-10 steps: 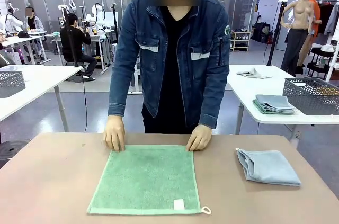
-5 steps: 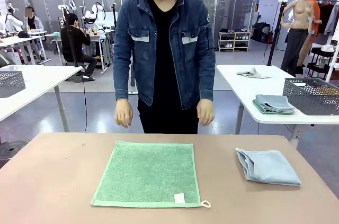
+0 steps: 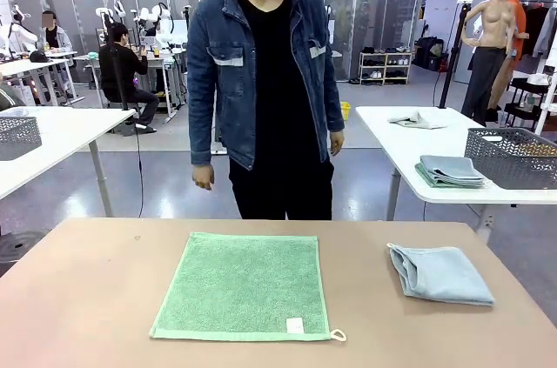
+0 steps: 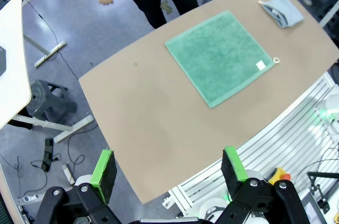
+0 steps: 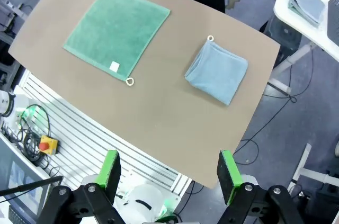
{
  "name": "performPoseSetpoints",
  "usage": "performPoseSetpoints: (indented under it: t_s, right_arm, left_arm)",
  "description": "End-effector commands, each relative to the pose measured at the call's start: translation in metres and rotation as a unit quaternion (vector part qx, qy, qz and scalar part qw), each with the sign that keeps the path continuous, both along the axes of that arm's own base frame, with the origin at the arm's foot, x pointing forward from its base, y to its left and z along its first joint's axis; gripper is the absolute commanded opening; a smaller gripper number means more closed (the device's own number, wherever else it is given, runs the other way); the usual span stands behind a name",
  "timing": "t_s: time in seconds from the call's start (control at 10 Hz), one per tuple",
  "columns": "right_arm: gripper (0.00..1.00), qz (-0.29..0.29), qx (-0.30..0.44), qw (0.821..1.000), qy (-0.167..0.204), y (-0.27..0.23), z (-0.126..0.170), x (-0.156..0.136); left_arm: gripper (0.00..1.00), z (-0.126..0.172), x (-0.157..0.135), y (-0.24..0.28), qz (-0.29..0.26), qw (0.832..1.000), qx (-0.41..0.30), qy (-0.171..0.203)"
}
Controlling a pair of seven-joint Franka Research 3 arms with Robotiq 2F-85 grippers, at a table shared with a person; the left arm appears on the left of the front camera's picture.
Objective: Fold the towels and place them in the basket.
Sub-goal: When a person lays out a Towel with hook on the table, fold it in half twice.
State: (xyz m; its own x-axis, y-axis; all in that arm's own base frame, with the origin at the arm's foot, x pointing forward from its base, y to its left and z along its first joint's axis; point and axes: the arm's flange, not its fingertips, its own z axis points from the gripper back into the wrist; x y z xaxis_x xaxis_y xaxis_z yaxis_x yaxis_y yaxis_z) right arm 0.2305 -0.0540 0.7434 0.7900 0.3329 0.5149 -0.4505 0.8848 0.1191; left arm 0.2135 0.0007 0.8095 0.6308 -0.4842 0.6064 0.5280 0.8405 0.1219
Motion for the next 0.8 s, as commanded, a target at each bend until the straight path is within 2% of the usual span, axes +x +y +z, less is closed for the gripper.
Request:
performPoseSetpoints:
  t_s: [0.0,0.7]
  right_arm:
    - [0.91,0.002,-0.001,1.000,0.003,0.0010,0.0005,-0.0010]
    - [0.91,0.002,-0.001,1.000,0.003,0.0010,0.0005,-0.0010]
  left_arm:
    - [1.00,-0.0015,-0.0005,-0.0003,-0.004,1.000,-0.001,0.000]
    - [1.00,-0.0015,-0.0005,-0.0003,-0.004,1.000,-0.001,0.000]
